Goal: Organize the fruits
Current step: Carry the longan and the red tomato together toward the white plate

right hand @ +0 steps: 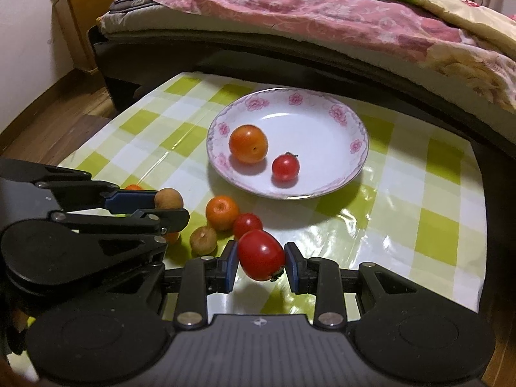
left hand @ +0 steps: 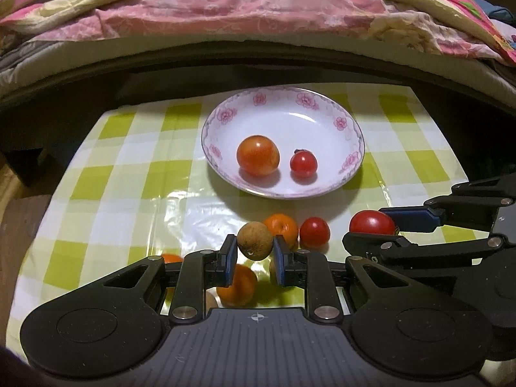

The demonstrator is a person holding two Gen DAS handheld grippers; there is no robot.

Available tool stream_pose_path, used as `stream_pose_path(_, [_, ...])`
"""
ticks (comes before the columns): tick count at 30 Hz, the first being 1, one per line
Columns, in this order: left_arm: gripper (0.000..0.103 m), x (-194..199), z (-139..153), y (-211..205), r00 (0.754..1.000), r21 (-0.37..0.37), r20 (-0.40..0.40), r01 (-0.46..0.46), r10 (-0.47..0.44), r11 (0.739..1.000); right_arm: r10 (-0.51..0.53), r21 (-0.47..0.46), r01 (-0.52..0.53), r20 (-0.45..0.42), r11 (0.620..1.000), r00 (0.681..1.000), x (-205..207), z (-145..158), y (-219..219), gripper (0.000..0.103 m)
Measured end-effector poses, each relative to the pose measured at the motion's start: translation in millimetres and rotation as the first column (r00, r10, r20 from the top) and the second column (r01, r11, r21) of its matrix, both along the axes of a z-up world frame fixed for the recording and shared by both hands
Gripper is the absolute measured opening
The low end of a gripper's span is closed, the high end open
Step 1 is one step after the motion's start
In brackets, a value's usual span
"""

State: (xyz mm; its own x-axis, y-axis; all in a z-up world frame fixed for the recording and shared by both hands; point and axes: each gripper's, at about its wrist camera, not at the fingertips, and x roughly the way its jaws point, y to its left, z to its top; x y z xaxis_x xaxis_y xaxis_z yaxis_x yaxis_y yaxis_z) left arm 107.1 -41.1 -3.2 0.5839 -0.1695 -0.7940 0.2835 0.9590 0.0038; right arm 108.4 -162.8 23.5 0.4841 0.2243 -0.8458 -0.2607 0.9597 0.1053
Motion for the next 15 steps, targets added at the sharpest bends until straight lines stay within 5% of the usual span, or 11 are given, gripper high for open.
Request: stream_pose_path(15, [0.029, 34, 10, -9, 0.999, -0.019, 0.033, 0.0, 0.0, 1.0, -0.058, 0.009, 0.057, 0.037, 0.998, 0.998, 29, 6, -11, 0.035])
